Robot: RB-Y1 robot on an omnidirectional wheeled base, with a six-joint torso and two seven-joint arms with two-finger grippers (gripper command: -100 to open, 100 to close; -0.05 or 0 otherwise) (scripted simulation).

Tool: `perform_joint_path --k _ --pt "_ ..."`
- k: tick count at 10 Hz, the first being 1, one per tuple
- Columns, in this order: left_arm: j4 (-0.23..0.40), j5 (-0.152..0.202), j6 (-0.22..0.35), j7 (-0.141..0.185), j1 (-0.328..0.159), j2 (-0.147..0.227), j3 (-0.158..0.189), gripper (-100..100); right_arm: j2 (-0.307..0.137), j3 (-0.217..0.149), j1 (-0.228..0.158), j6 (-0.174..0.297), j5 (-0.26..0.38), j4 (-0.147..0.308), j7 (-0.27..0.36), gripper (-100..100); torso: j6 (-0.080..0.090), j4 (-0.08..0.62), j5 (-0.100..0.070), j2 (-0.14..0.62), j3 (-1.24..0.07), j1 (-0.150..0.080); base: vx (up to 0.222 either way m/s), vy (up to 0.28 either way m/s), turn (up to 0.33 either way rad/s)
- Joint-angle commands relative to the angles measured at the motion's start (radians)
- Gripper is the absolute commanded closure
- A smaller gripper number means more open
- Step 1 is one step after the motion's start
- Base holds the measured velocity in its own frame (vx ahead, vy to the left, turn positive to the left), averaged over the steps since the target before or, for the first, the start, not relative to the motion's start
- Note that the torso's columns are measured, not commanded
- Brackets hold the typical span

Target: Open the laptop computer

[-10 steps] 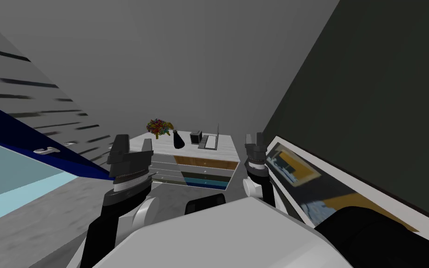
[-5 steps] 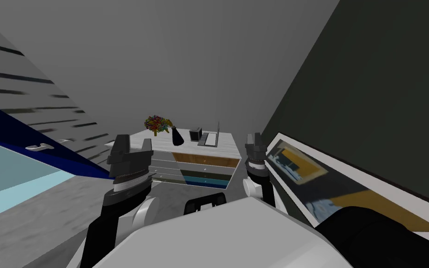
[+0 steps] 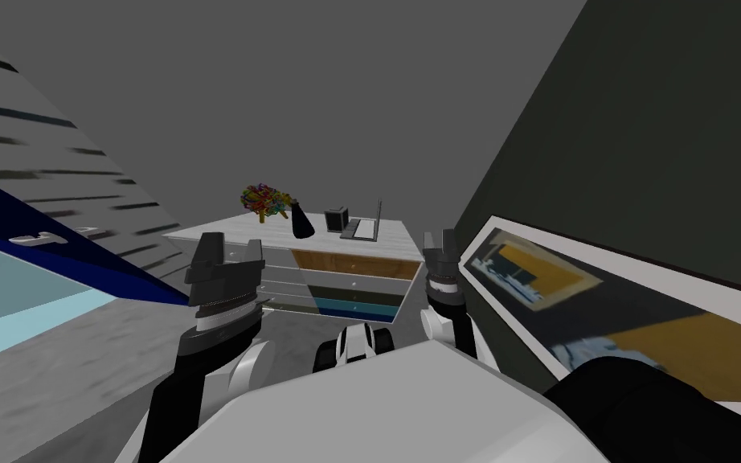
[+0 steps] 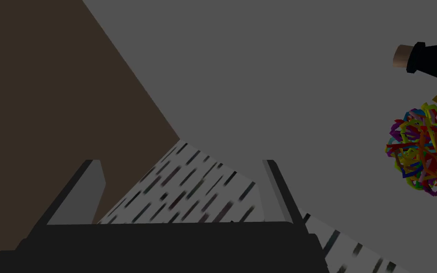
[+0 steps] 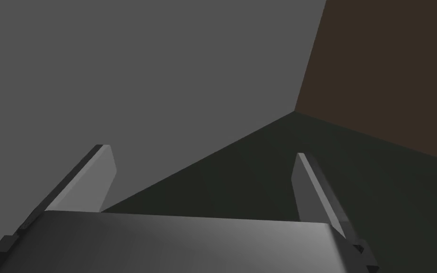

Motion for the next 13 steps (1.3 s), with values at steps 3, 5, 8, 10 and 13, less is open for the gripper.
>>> perform_joint_path --k 3,5,8,10,13 --pt "0.000 0.000 0.000 0.000 0.000 0.000 0.000 0 -0.114 -0.055 0.031 0.030 0.031 0.015 0.001 -100 0.000 0.013 0.000 0.012 -0.025 0.001 0.017 0.036 0.023" --pt "0.000 0.000 0.000 0.000 0.000 0.000 0.000 0 -0.164 -0.093 0.053 0.051 0.054 0.024 0.001 -100 0.000 0.014 0.000 0.013 -0.025 0.000 0.024 0.062 0.033" --pt "0.000 0.000 0.000 0.000 0.000 0.000 0.000 0 -0.241 -0.163 0.094 0.089 0.095 0.038 0.003 -100 0.000 0.014 0.000 0.012 -0.025 0.000 0.033 0.072 0.041" --pt "0.000 0.000 0.000 0.000 0.000 0.000 0.000 0 -0.294 -0.217 0.126 0.117 0.127 0.048 0.004 -100 0.000 0.014 0.000 0.013 -0.025 0.000 0.038 0.079 0.048" --pt "0.000 0.000 0.000 0.000 0.000 0.000 0.000 0 -0.348 -0.275 0.160 0.147 0.161 0.059 0.005 -100 0.000 0.014 0.000 0.013 -0.025 0.000 0.035 0.081 0.039"
